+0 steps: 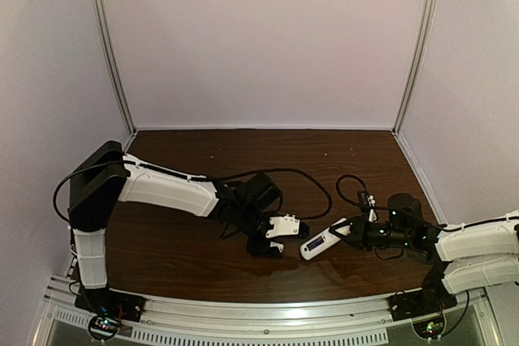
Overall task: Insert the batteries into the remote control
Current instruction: Pick up the battery cover from the center of the board.
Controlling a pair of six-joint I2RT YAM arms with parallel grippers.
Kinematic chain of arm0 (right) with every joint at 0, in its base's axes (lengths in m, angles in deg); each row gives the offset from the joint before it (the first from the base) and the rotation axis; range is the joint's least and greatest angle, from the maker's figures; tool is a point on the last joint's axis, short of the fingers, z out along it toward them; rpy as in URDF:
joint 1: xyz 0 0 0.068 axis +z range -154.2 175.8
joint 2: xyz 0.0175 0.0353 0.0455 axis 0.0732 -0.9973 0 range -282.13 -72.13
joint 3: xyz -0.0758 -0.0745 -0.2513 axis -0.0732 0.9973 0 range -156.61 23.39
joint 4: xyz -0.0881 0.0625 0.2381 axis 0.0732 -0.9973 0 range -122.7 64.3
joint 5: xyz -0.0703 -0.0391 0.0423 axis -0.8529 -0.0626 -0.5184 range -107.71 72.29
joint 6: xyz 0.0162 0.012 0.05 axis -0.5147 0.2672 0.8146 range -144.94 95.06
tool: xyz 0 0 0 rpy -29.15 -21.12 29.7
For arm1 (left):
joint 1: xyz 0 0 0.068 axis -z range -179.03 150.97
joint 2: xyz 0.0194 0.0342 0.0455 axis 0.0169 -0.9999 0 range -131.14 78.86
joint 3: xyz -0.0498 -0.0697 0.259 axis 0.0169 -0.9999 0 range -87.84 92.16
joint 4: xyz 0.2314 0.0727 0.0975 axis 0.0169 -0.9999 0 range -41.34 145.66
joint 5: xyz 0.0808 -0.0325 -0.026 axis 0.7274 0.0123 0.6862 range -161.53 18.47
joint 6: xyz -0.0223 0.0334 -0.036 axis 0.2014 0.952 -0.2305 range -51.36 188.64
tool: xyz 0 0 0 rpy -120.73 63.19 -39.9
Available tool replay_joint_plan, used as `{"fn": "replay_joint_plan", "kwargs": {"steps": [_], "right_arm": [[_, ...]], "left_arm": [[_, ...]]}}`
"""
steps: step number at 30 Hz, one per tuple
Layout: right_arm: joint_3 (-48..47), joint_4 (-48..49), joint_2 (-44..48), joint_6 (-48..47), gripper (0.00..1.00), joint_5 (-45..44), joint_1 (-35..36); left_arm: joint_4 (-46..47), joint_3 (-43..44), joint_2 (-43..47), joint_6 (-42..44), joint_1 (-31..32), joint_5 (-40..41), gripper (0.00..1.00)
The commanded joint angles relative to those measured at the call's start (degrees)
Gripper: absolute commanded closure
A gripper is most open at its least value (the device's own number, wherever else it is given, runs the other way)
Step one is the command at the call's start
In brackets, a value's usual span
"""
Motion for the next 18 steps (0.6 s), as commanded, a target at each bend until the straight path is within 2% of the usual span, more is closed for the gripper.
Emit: {"fn": "replay_joint_plan", "kwargs": {"steps": [1, 8, 15, 18], "right_arm": [[1.05, 4.48, -1.26, -0.11, 1.00, 1.53, -0.45], [1.10, 5.67, -3.75, 0.10, 1.00, 2.28, -0.86], [1.07, 6.94, -5.55, 0.30, 1.00, 3.06, -2.02], [1.00, 7.22, -5.86, 0.28, 1.00, 3.56, -2.55]], "left_arm": [[-5.59, 5.27, -3.73, 4.08, -2.15, -2.51, 0.38], [-10.87, 8.00, -6.05, 6.15, -3.94, -5.04, 0.45], [-13.59, 7.93, -7.15, 7.77, -3.96, -3.55, 0.52], [-14.14, 7.88, -7.61, 7.64, -3.95, -2.24, 0.59]]}}
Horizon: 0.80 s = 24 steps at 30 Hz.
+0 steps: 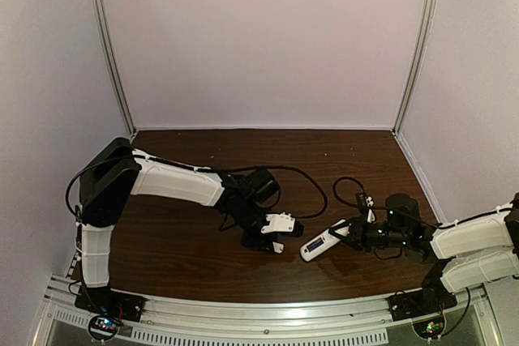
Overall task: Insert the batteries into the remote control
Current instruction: Pick up the battery cover from the center of the board.
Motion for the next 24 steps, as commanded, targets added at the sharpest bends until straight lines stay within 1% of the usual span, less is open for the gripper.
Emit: {"fn": "replay_joint_plan", "kwargs": {"steps": [1, 3, 5, 12, 18, 22, 23, 24], "right_arm": [[0.53, 2.53, -0.57, -0.02, 1.00, 1.34, -0.90], [0.26, 2.67, -1.03, -0.21, 1.00, 1.66, -0.91], [-0.14, 3.26, -1.82, -0.52, 0.99, 2.27, -0.90], [-2.53, 6.86, -6.68, -0.14, 0.96, 2.79, 0.28], [-4.19, 15.42, -15.26, 3.36, 0.95, 0.73, 4.14], [-3.92, 22.79, -21.18, 6.64, 0.83, -1.13, 6.12], [-3.70, 24.84, -22.46, 7.32, 0.79, -1.47, 6.54], [-3.79, 25.87, -23.57, 7.88, 0.72, -1.76, 6.90]], "left_arm": [[-3.71, 0.66, -1.92, 1.47, -0.07, 1.18, 0.62], [-4.72, 0.77, -1.60, 1.19, -0.03, 0.94, 0.68], [-4.85, 0.22, -0.58, 0.39, -0.04, 1.15, 0.70], [0.61, -7.27, 7.71, -3.36, -0.42, 2.06, 0.73], [4.71, -13.36, 13.60, -6.33, -1.68, 2.72, 0.74], [6.42, -16.36, 16.30, -8.09, -2.03, 3.74, 0.75], [6.84, -16.98, 16.99, -8.40, -2.03, 3.82, 0.75], [7.24, -17.50, 17.57, -8.70, -2.17, 3.93, 0.75]]}}
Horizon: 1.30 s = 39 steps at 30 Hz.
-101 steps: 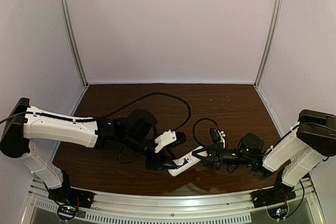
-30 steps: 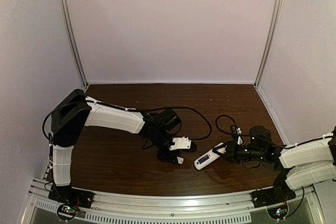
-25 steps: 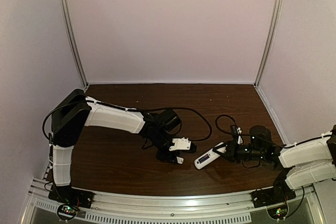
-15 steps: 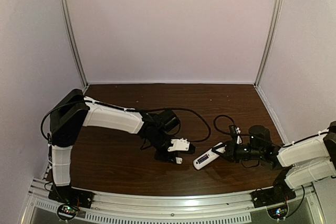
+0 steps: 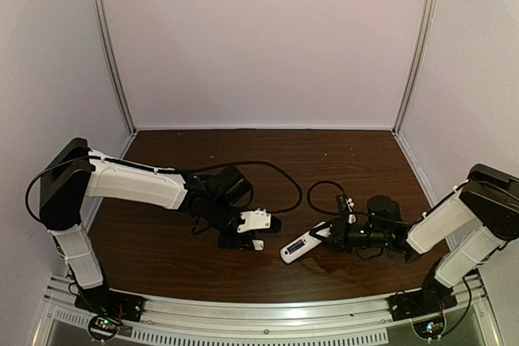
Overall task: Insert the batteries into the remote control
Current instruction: Pick up the battery cover from the center of the board, then place the remote control without the battery cover at the center of the board.
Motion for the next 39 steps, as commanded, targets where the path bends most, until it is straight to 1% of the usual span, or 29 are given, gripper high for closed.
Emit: {"fn": "replay_joint_plan", "kwargs": {"steps": [1, 4, 5, 7, 8, 9, 10, 11, 13, 16, 18, 20, 23, 26, 28, 30, 31, 35, 38, 39], "right_arm": [[0.13, 8.25, -5.24, 3.58, 0.65, -3.29, 1.92], [0.65, 10.03, -6.99, 4.39, 0.56, -3.50, 2.19], [0.78, 9.77, -6.98, 4.31, 0.51, -3.77, 2.18], [0.97, 8.16, -6.38, 3.90, 0.44, -4.35, 2.18], [1.26, 6.76, -5.79, 3.61, 0.37, -4.85, 2.18], [1.34, 4.89, -4.83, 3.15, 0.27, -5.32, 2.18], [1.23, 2.20, -3.73, 2.59, 0.14, -5.90, 2.11], [1.11, -0.94, -2.11, 2.01, 0.09, -6.78, 2.10], [0.73, -8.64, 2.03, 0.26, 0.02, -9.14, 1.96], [-0.70, -22.71, 9.75, -3.25, 0.00, -13.72, 1.45], [-1.70, -30.22, 15.33, -5.74, 0.00, -15.83, 0.72], [-2.21, -35.29, 18.61, -7.93, 0.00, -16.47, -0.49], [-2.28, -39.55, 21.31, -10.17, 0.00, -15.60, -3.06], [-2.22, -39.19, 24.07, -11.64, 0.00, -13.57, -4.21], [-3.51, -36.26, 26.04, -12.79, 0.00, -10.91, -4.23], [-5.69, -33.05, 26.83, -13.52, 0.04, -7.22, -4.15], [-7.20, -31.47, 26.75, -13.57, 0.05, -4.65, -4.08], [-10.54, -24.82, 25.29, -13.76, 0.10, 0.74, -2.70], [-11.89, -19.39, 23.00, -12.73, 0.13, 4.23, -1.74], [-12.18, -17.98, 22.63, -12.20, 0.14, 4.45, -1.44]], "left_arm": [[4.42, -2.81, 3.39, -2.99, -0.66, 1.20, 0.75], [5.91, -4.11, 5.21, -3.59, -0.81, 1.44, 0.75], [6.23, -4.45, 5.62, -3.74, -0.86, 1.47, 0.75], [6.58, -4.77, 6.39, -3.91, -0.95, 1.58, 0.75], [6.87, -5.07, 6.91, -4.11, -0.97, 1.67, 0.75], [7.24, -5.28, 7.38, -4.20, -0.99, 1.60, 0.75], [7.53, -5.56, 7.94, -4.23, -0.94, 1.58, 0.75], [7.79, -5.76, 8.49, -4.37, -0.92, 1.71, 0.75], [8.30, -6.08, 9.61, -4.61, -1.00, 1.49, 0.75], [9.48, -6.73, 11.36, -4.93, -1.01, 1.27, 0.75], [10.39, -7.10, 12.49, -5.42, -1.12, 1.31, 0.75], [11.88, -7.80, 13.81, -5.83, -1.32, 0.91, 0.75], [14.57, -8.83, 15.75, -6.72, -1.77, 0.08, 0.75], [17.83, -10.33, 17.96, -7.10, -1.82, 0.27, 0.73], [20.74, -12.07, 20.17, -7.51, -1.84, -0.10, 0.72], [25.64, -14.07, 22.49, -8.47, -1.82, -1.37, 0.72], [28.13, -14.96, 23.44, -9.13, -1.80, -2.54, 0.72], [39.11, -18.02, 26.35, -13.81, -1.74, -6.13, 0.71], [45.54, -18.69, 27.22, -17.76, -1.67, -6.32, 0.71], [46.79, -18.51, 27.29, -19.04, -1.57, -5.28, 0.71]]}}
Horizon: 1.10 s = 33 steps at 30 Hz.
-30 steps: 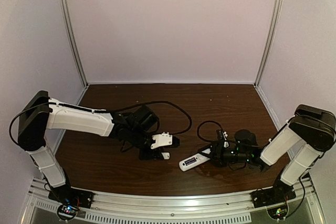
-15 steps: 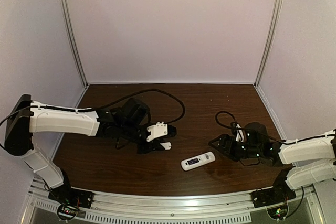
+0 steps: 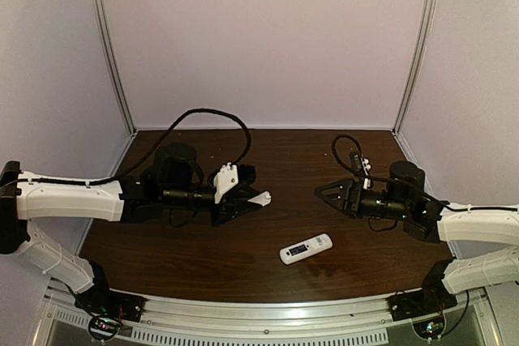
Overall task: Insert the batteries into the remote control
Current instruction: Place the remote control without the battery cover at the center of the board, then pass from the left arm to the right
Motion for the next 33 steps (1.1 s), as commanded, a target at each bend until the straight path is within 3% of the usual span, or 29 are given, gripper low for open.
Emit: {"fn": "replay_joint_plan", "kwargs": {"steps": [1, 8, 13, 21, 33], "right_arm": [[-1.68, 9.27, -2.05, 0.13, 0.16, 5.75, 1.74], [-10.86, 1.98, -2.13, -6.13, 0.25, 1.94, 6.55], [-15.72, -2.80, -5.18, -8.48, 0.38, -1.50, 8.81], [-17.84, -3.04, -9.99, -7.28, 0.45, -4.91, 11.57], [-18.92, -0.20, -13.26, -6.25, 0.65, -5.72, 13.29]], "left_arm": [[14.56, -0.52, 1.43, -7.10, -0.06, -0.77, 0.71], [10.77, 3.03, -1.80, -7.37, 0.81, 6.88, 0.71], [11.36, 3.87, -3.49, -9.98, 1.06, 8.35, 0.71], [12.41, 4.80, -5.01, -11.44, 1.97, 8.32, 0.71], [13.42, 5.80, -6.86, -12.83, 2.63, 7.74, 0.71]]}}
